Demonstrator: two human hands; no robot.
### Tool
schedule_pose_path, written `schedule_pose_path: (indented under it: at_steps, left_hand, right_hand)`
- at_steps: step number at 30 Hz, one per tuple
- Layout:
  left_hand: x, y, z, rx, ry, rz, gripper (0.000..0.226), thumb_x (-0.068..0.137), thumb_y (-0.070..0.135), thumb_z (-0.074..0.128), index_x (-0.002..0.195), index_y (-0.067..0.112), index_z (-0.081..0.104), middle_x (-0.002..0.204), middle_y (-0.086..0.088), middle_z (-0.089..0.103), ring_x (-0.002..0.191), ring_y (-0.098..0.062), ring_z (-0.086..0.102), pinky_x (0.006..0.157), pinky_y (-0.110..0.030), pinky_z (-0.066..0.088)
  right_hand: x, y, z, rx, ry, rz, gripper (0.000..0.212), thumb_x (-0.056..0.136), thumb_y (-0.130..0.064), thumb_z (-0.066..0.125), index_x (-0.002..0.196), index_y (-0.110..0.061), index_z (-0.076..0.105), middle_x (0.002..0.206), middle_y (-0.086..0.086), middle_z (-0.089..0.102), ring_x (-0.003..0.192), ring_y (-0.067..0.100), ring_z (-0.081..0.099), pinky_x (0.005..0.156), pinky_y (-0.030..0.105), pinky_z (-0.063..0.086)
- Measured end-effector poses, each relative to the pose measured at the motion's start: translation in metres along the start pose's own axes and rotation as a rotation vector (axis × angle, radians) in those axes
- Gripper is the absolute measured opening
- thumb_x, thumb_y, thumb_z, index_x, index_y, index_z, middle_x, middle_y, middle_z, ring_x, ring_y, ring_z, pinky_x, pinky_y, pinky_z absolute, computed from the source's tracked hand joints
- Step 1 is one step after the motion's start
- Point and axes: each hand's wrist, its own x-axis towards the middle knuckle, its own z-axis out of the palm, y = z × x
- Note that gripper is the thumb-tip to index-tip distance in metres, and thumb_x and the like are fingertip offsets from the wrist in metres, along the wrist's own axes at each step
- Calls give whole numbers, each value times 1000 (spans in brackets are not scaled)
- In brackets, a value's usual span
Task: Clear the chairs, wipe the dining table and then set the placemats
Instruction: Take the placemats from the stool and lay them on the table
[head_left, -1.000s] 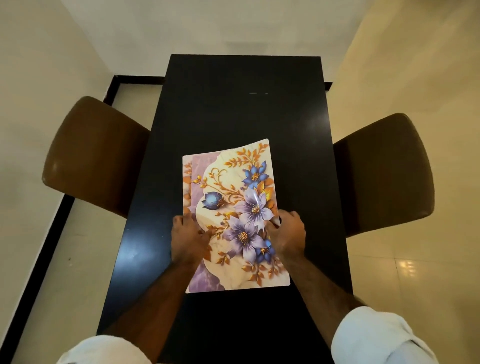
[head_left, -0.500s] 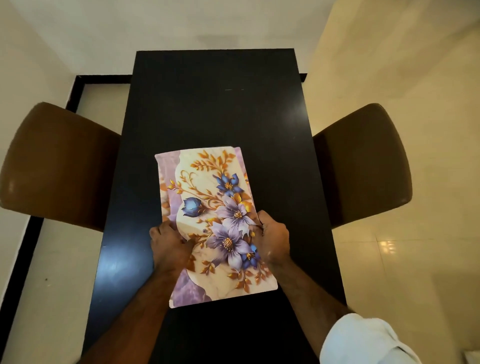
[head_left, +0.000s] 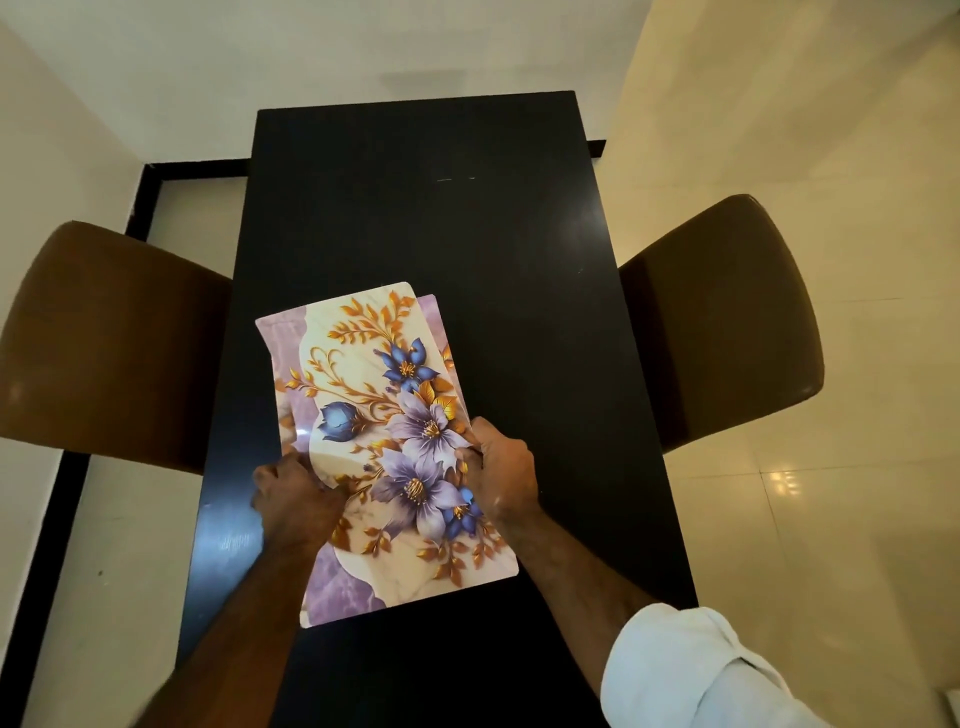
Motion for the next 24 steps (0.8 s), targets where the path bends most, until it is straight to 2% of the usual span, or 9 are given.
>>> schedule_pose_path:
  at_steps: [7,12,14,16,17,18,20,22,24]
  left_hand:
    - [4,1,-10,-27,-7,-65,91,84,45,95,153,11,46,156,-25,41,147,-49,39,122,-67,36]
    - [12,-9,-19,9,-22,-50,94,80,49,97,152,11,49,153,-26,44,144,-50,42,119,-68,38]
    - [15,-7,-20,-13,-33,-65,95,80,49,97,152,11,49,155,-26,44,145,-50,42,119,-68,39]
    - [20,-10,-22,-31,-49,-83,96,76,56,97,149,15,52,152,-22,52,142,-47,47,116,-66,44]
    - [23,-11,-23,-94,-70,-77,89,75,61,96,143,17,58,145,-19,61,135,-43,56,112,-65,50]
    - [23,-11,-26,-231,-76,-48,70,79,60,94,130,20,66,133,-16,70,123,-39,66,105,-63,56]
    - [12,-6,-38,-476,-45,51,19,95,37,86,99,21,75,104,-16,79,95,-31,75,89,-53,63]
    - [2,13,-47,-580,-1,161,10,103,22,78,93,23,81,93,-10,82,85,-25,76,82,-42,61]
    - [-7,47,-52,-684,8,229,13,103,14,77,101,25,83,93,-2,84,82,-17,79,77,-34,66]
  right_hand:
    - [3,-8,7,-2,-25,-13,16,111,-27,61,121,-16,69,108,-3,77,95,14,76,86,32,66]
    - [5,-13,15,10,-31,-27,14,111,-24,62,120,-16,70,108,-4,77,92,6,70,85,23,63]
    - [8,-9,14,44,-51,-2,10,109,-20,67,117,-20,71,109,-9,77,93,3,70,88,22,64]
    - [11,-5,8,171,-93,49,12,104,-14,72,109,-25,73,106,-13,79,95,1,73,89,27,65]
    - [13,-3,3,253,-111,84,13,101,-12,74,106,-24,74,105,-11,80,96,3,75,90,32,65]
    - [15,-2,-5,332,-117,120,13,100,-10,75,104,-22,74,105,-8,81,98,7,78,90,36,66]
    - [23,2,-24,447,-53,162,15,97,-5,77,103,-18,75,105,-1,82,101,19,80,89,44,68]
    - [31,4,-50,579,-1,196,22,94,3,79,101,-18,77,104,5,83,100,26,81,88,48,68]
    - [42,10,-84,655,53,205,26,91,7,81,99,-17,77,100,7,84,92,23,81,81,45,68]
